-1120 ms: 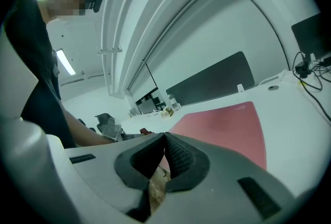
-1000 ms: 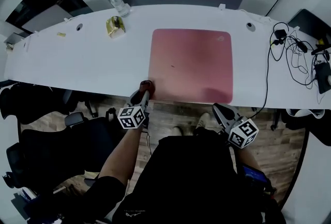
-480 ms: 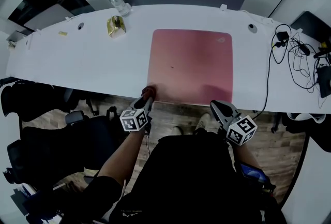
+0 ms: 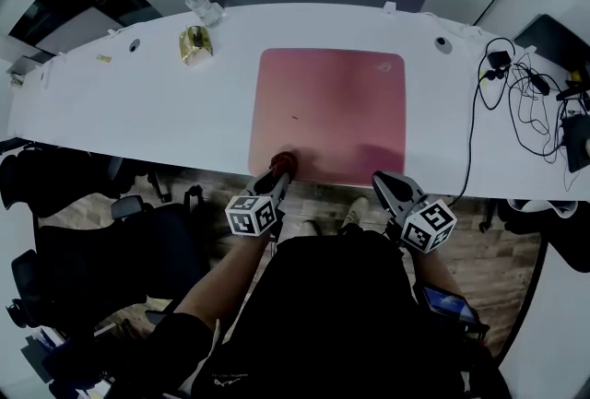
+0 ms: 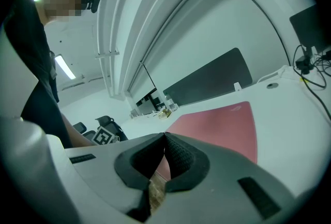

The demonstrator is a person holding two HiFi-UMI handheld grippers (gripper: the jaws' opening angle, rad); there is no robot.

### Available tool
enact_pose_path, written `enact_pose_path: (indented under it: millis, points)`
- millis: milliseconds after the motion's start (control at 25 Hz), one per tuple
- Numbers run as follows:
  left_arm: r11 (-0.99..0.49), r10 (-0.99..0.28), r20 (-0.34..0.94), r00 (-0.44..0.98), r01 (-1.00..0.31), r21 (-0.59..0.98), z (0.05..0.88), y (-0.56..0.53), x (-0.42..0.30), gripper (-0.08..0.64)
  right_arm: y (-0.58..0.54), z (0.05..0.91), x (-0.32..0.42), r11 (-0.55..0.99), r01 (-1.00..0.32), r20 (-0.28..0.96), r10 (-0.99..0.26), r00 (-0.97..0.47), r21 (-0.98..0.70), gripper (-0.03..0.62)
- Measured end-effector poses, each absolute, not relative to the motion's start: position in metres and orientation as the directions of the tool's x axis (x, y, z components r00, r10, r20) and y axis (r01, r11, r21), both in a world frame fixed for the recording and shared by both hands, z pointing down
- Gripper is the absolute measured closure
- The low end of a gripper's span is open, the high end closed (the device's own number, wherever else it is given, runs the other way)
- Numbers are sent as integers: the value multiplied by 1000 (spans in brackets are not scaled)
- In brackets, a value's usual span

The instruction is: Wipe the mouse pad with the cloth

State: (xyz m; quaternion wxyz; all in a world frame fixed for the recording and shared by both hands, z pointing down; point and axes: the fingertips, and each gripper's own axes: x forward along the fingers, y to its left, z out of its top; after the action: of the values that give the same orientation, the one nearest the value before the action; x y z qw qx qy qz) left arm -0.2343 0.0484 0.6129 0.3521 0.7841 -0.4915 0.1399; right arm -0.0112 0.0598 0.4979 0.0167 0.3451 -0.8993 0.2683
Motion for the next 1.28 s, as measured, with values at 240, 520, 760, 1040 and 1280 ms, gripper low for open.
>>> enact_pose_path:
  millis: [240, 520, 760, 1040, 1280]
  points:
    - [-292, -652, 557, 515, -848, 442, 614, 48, -204, 453, 55, 501, 8, 611, -635, 217, -618, -755, -472, 566]
    - [-339, -616, 557, 558, -825, 452, 614, 50, -170, 453, 52, 501, 25, 600, -644, 208, -635, -744, -474, 566]
    - [-401, -572, 554, 605, -796, 454, 614, 54, -135, 453, 53, 502, 41, 587, -658, 208, -651, -730, -472, 566]
    - [-461, -527, 551, 647, -762, 454, 614, 54, -100, 453, 54, 505, 62, 563, -679, 212, -675, -707, -472, 566]
    - [-514, -476, 555, 682, -728, 454, 614, 56, -68, 453, 53, 507, 86, 524, -711, 218, -712, -668, -469, 566]
